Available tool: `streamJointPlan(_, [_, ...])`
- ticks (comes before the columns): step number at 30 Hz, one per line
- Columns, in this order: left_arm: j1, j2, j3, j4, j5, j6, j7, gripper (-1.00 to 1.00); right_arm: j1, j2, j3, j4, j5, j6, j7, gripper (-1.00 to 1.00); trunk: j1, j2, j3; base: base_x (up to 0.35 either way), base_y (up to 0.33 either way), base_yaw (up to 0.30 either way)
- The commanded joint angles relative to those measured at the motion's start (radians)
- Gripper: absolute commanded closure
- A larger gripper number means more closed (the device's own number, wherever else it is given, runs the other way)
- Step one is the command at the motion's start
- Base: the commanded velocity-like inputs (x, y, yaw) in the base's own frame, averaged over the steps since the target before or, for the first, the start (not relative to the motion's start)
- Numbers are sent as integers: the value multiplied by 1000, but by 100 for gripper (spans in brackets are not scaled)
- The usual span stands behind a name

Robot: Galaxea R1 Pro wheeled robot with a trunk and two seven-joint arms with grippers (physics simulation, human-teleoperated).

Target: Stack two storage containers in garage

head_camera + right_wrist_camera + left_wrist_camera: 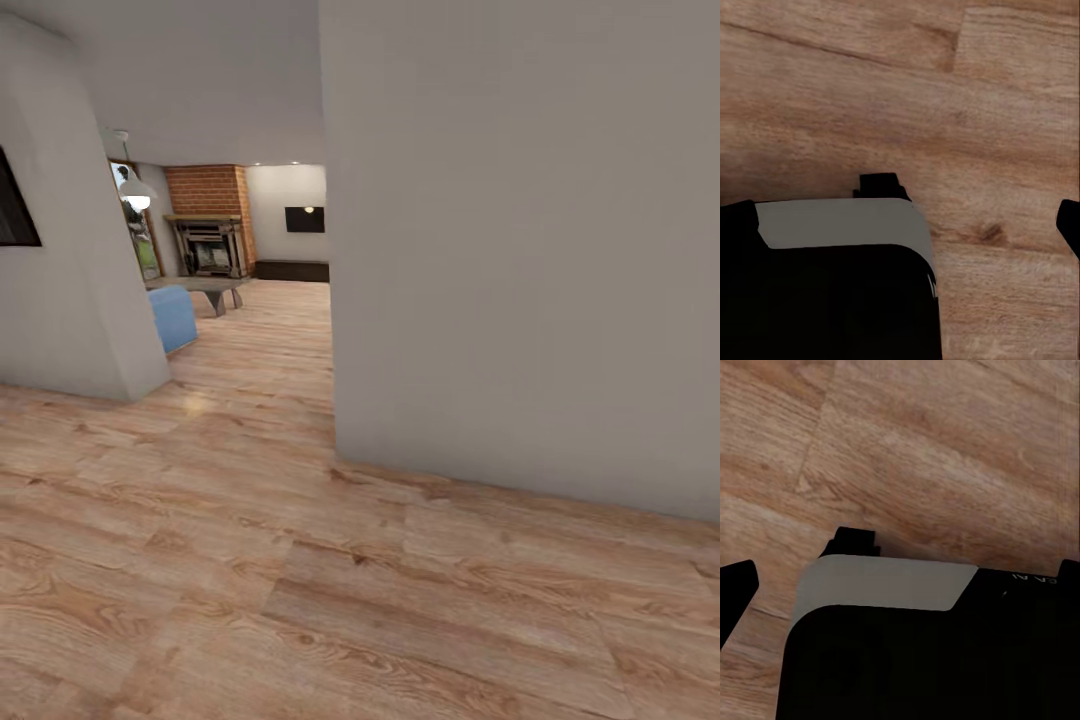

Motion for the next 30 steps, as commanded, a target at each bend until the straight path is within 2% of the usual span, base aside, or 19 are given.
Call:
streamJointPlan(1, [-1, 0, 5, 1, 6, -3, 1, -100, -1, 1, 8, 3, -9, -5, -1, -100, 1, 0, -1, 321, 0, 266])
streamJointPlan(15, [-1, -1, 5, 1, 6, -3, 1, -100, -1, -1, 8, 3, -9, -5, -1, -100, 1, 0, -1, 321, 0, 255])
streamJointPlan(30, [-1, -1, 5, 1, 6, -5, 1, -100, -1, -1, 8, 3, -9, -6, -1, -100, 1, 0, -1, 321, 0, 25])
